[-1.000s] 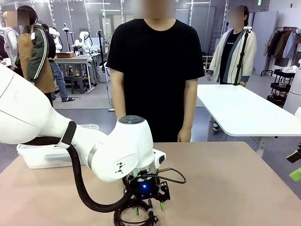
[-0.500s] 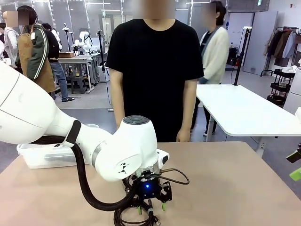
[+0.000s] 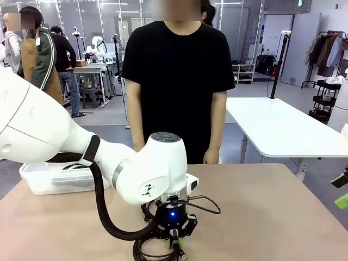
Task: Organize and store the cables.
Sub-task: Place the USB Extension Cable into the Organizing box.
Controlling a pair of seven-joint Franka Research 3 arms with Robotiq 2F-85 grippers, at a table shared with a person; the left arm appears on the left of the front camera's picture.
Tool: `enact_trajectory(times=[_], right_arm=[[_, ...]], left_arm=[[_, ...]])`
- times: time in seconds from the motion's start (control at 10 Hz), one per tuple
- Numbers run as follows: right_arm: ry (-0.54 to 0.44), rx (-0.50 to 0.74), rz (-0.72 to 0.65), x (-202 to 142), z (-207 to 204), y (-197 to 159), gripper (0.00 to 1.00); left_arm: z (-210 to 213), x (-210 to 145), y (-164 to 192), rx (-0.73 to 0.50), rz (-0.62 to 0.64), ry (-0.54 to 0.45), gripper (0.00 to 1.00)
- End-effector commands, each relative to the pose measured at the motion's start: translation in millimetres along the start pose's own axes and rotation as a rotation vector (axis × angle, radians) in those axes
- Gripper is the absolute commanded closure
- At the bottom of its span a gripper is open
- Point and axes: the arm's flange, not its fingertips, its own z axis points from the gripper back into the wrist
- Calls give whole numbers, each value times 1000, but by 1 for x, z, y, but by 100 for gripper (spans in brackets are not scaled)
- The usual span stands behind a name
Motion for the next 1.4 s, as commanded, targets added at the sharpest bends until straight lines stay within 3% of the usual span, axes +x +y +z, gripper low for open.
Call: enact_trajectory(times=[0.0,0.4,0.5,0.8,1.3], right_arm=[[-3,-2,-19,2,0,0,0],[-3,-2,-19,2,0,0,0],[-3,-2,-19,2,0,0,0],[-3,-2,-19,2,0,0,0],[-3,-2,-19,2,0,0,0]], left_arm=[[0,4,-13,35,19,-5,100],[27,-3,-8,37,19,-10,100],[47,-8,-7,50,34,3,91],[127,-29,5,64,-27,-94,91],[154,-36,8,38,-20,-116,91]])
